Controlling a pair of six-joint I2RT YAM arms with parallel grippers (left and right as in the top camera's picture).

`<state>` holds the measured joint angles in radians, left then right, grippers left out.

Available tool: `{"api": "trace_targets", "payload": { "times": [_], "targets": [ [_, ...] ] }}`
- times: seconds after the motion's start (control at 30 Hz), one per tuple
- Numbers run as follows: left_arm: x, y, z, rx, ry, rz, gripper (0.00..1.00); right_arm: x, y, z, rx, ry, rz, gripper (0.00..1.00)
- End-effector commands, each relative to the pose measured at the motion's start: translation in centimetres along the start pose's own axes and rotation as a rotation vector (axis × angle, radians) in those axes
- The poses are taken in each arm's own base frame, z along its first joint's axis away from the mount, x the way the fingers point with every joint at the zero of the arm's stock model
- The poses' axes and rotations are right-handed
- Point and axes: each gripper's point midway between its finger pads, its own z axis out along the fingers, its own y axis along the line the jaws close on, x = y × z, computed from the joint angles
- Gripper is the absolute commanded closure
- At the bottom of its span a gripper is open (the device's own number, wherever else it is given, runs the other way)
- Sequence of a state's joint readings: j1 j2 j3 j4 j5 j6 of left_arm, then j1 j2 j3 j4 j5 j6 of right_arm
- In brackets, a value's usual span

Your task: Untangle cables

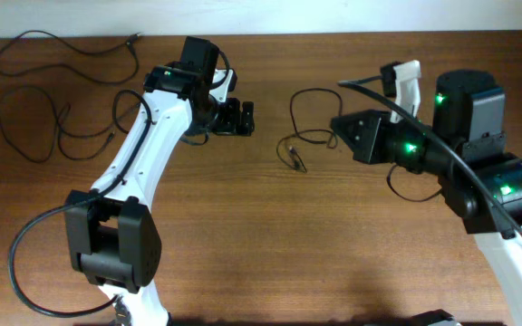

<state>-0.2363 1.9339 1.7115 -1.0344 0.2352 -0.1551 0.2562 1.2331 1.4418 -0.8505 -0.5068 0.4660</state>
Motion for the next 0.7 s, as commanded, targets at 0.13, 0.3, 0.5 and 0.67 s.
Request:
{"api": "trace_targets", "payload": {
  "times": [0.13, 0.3, 0.5, 0.67],
  "targets": [
    [0.4, -0.3, 0.2, 0.011, 0.011, -0.007, 0.01, 1.2, -11.7, -1.8, 0.635, -0.079, 0.307, 0.96],
    [0.5, -0.4, 0.2, 0.011, 0.014, -0.005, 0.01, -2.0, -4.7, 0.3, 0.245, -0.105, 0.133, 0.96],
    [0.4, -0.4, 0.2, 0.012, 0.013, -0.005, 0.01, -3.8, -4.2, -2.2, 0.273, -0.235, 0.12, 0.96],
    [0.3, -2.3, 0.1, 0.114, 0.013, 0.003, 0.01, -3.4, -2.3, -2.1, 0.154, -0.223, 0.305, 0.96]
  ]
}}
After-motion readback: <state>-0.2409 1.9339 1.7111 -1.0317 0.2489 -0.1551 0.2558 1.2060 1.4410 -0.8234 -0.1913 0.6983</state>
